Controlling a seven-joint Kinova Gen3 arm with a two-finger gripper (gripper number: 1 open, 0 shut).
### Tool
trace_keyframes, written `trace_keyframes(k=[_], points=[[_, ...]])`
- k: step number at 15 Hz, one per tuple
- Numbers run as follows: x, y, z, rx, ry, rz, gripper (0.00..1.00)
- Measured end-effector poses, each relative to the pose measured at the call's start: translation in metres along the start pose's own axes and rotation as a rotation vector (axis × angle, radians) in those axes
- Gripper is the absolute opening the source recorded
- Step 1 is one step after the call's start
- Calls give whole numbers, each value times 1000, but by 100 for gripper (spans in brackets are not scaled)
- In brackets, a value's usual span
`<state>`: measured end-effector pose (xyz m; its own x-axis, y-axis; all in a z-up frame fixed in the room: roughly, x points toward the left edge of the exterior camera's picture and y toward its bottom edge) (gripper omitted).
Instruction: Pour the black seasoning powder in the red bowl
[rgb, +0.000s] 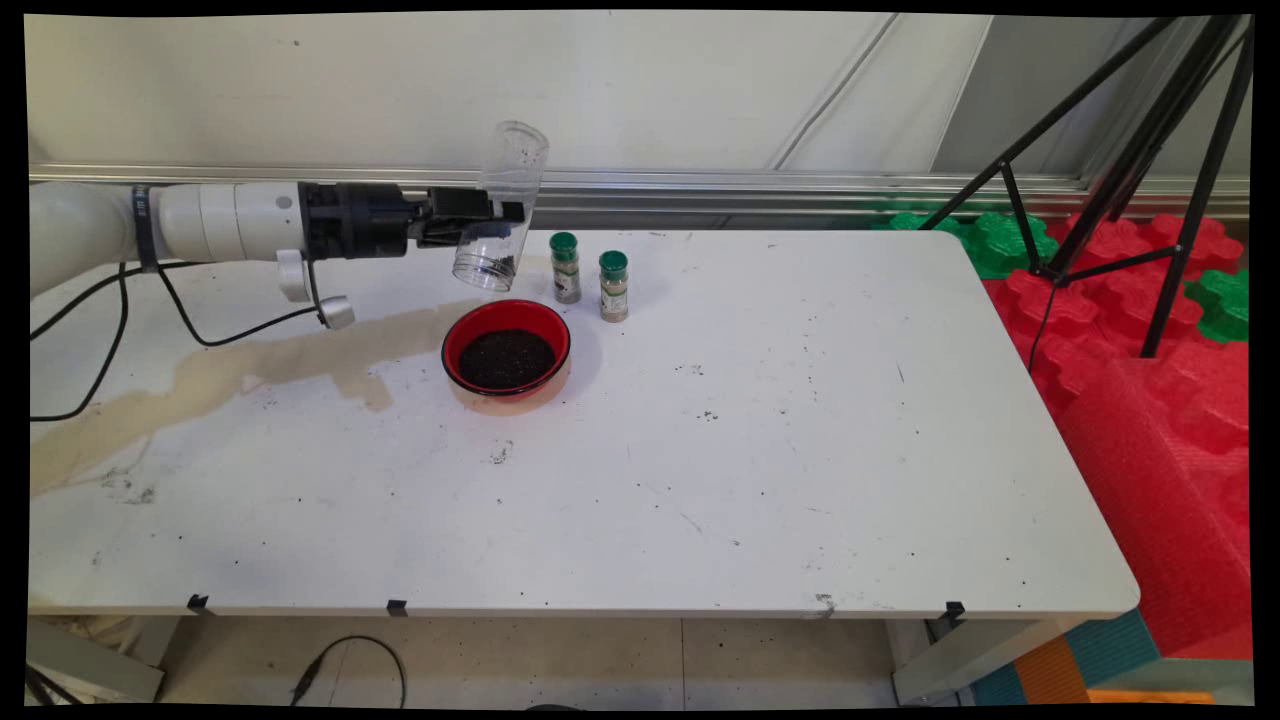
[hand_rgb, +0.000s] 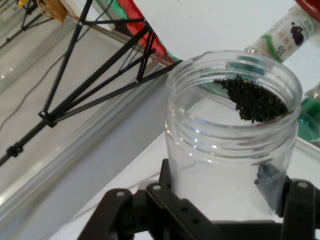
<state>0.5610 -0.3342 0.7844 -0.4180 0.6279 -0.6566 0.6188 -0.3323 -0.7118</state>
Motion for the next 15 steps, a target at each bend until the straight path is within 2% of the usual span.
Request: trace_keyframes(k=[15], points=[[-29, -43, -36, -102, -14, -393, 0]])
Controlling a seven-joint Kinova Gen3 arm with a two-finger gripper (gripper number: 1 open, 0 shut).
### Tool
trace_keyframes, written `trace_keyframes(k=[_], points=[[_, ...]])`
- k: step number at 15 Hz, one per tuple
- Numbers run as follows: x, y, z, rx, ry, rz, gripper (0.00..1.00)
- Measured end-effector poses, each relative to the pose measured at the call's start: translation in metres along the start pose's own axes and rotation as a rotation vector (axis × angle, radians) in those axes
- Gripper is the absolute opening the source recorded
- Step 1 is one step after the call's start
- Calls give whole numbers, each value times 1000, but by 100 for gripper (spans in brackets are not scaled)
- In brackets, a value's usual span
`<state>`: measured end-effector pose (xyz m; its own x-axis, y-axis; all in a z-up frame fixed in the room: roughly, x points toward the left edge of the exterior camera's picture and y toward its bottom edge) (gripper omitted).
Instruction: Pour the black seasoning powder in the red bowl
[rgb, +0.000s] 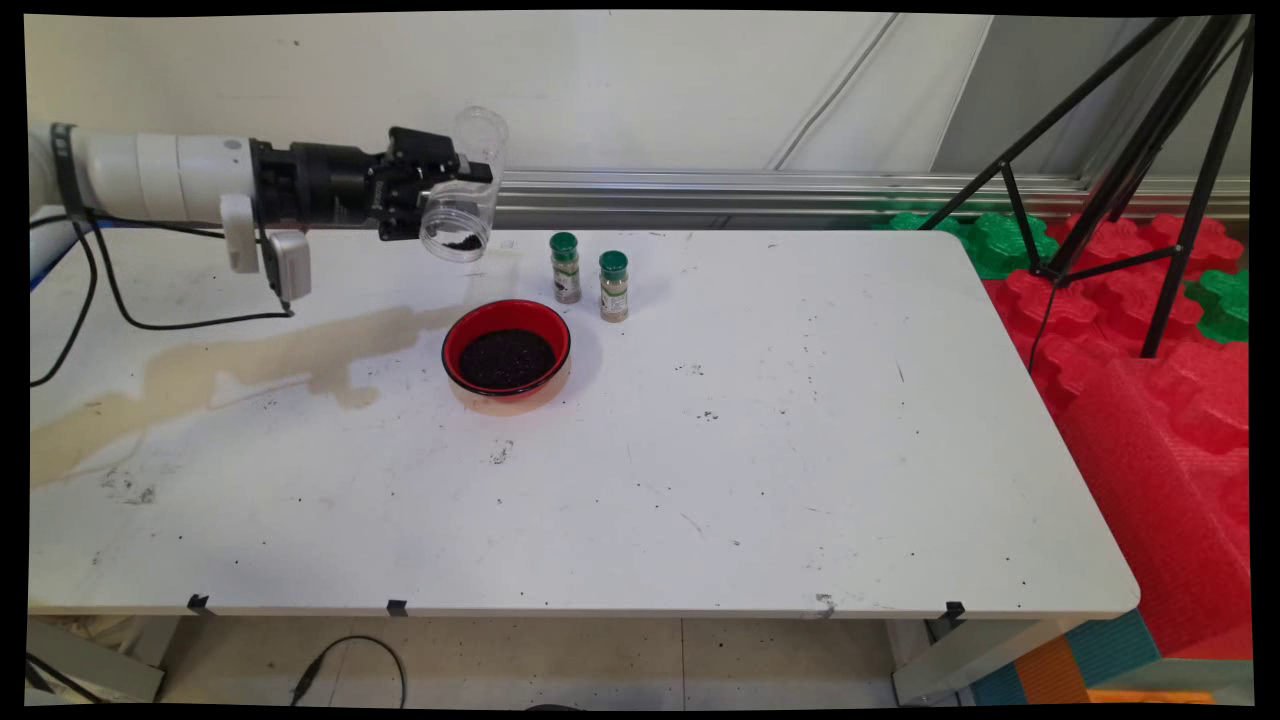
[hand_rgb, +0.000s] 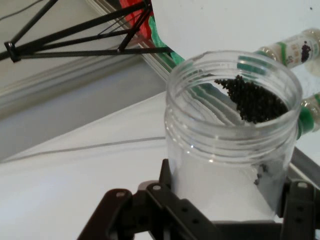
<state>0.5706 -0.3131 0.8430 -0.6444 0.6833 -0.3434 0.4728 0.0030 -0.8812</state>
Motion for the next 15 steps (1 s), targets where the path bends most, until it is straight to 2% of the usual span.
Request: trace_keyframes(k=[9, 15], points=[[-9, -39, -28, -43, 7, -226, 0], [-13, -64, -37, -61, 30, -355, 0]])
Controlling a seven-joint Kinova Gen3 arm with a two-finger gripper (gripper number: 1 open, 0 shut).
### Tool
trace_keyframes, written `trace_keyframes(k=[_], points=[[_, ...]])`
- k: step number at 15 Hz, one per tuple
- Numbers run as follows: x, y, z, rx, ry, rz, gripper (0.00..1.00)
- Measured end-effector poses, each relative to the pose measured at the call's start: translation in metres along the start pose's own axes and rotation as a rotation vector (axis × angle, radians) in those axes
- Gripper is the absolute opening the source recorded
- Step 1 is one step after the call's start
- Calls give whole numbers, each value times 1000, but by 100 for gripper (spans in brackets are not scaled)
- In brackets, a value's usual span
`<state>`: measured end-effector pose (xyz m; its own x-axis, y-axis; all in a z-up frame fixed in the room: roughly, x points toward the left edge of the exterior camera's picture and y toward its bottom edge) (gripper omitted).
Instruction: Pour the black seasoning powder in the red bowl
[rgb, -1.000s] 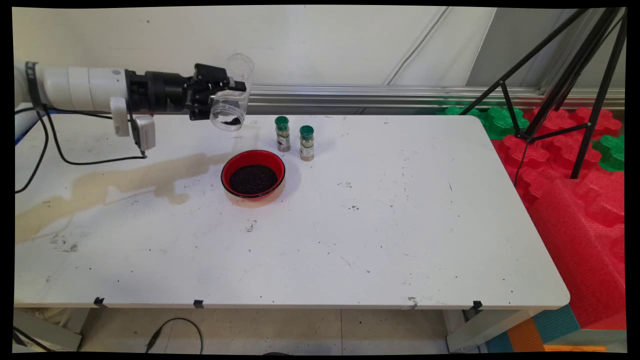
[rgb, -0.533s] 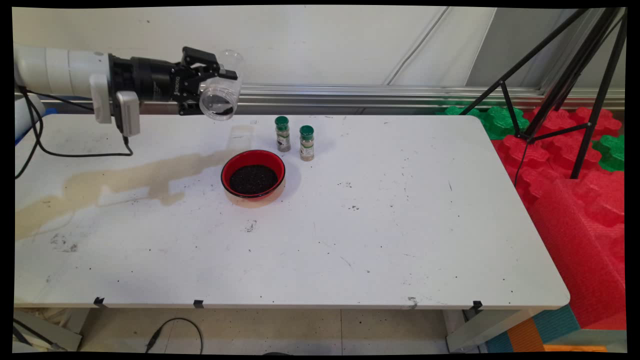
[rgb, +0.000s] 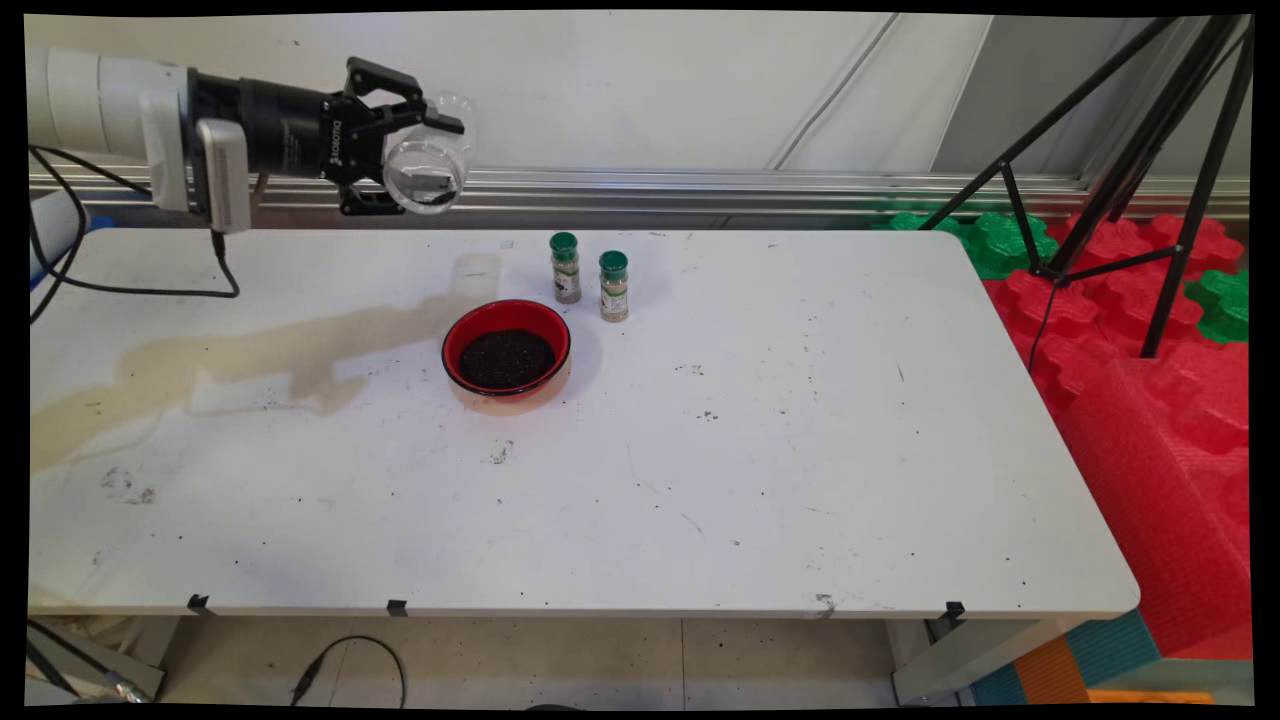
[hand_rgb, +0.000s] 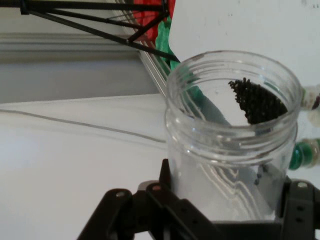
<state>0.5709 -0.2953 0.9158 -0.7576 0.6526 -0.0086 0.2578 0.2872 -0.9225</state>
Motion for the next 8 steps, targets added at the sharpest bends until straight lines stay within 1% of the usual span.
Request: trace_keyframes(k=[4, 8], points=[[4, -17, -4, -14, 20, -94, 0], [7, -35, -7, -34, 42, -217, 0]])
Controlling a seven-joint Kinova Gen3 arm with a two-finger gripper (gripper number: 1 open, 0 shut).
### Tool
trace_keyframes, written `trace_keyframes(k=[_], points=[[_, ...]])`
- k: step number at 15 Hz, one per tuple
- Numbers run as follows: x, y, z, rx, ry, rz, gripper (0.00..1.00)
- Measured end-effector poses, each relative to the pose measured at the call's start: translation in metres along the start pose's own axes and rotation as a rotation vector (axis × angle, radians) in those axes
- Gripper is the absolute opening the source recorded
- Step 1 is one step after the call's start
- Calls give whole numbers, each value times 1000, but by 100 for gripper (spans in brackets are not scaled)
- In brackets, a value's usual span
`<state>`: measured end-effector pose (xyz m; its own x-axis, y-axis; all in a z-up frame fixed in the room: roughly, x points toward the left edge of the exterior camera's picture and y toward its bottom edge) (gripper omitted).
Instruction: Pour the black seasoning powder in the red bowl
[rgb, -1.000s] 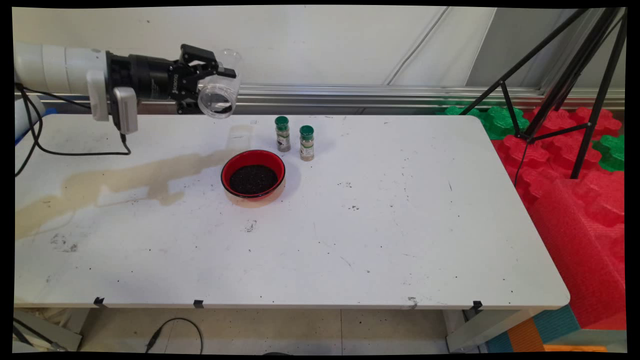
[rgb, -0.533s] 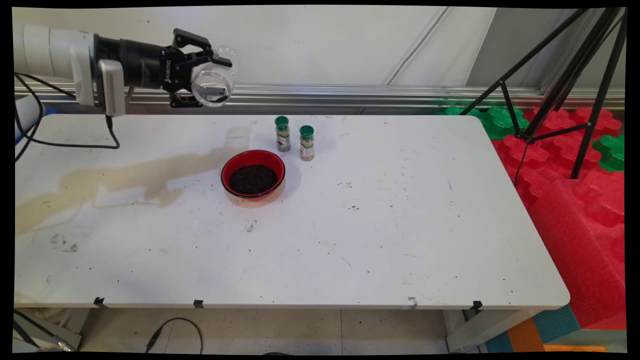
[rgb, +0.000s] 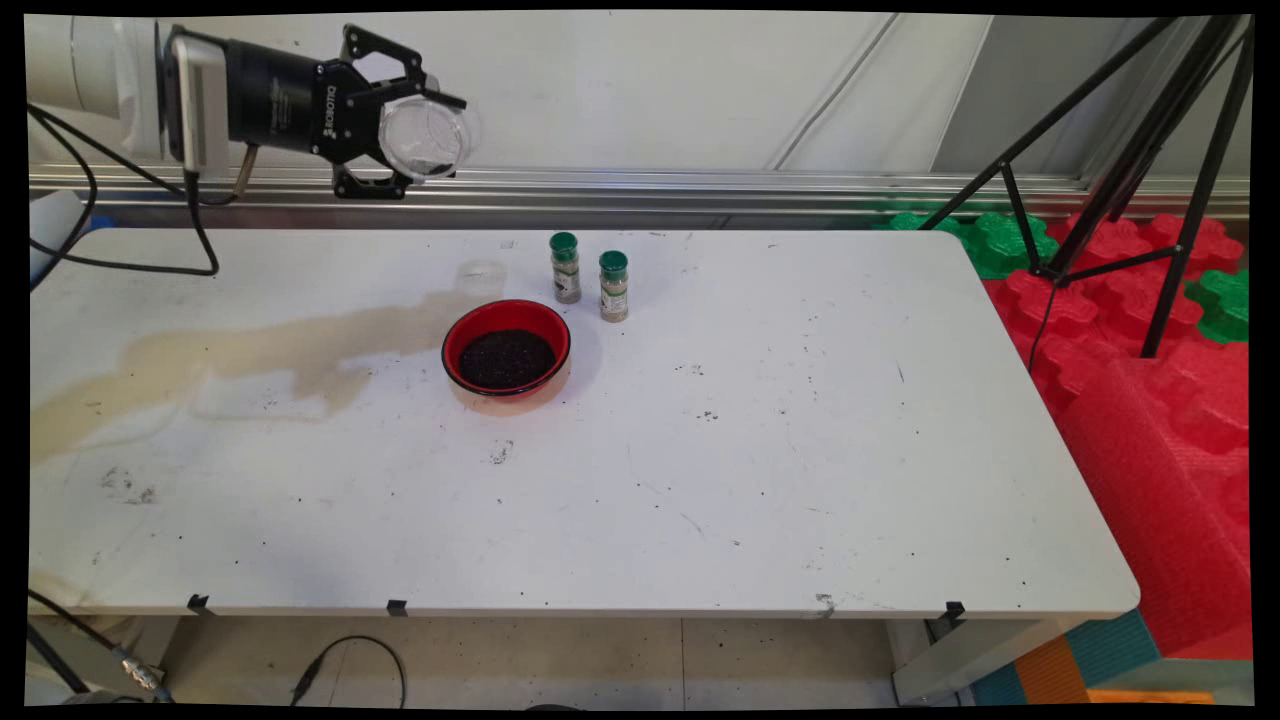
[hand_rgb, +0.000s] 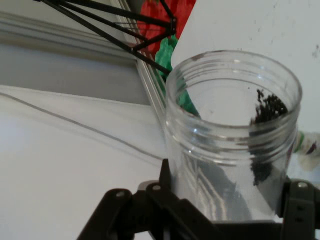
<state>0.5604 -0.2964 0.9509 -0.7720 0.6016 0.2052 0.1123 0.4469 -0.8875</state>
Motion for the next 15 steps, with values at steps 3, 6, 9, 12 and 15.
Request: trace_keyframes(k=[3, 6, 9, 12, 15], points=[[5, -12, 0, -16, 18, -100, 0], [8, -21, 1, -32, 36, -184, 0], [14, -31, 6, -60, 68, -285, 0], [18, -38, 11, -90, 99, -364, 0], [22, -43, 18, -118, 125, -436, 0]])
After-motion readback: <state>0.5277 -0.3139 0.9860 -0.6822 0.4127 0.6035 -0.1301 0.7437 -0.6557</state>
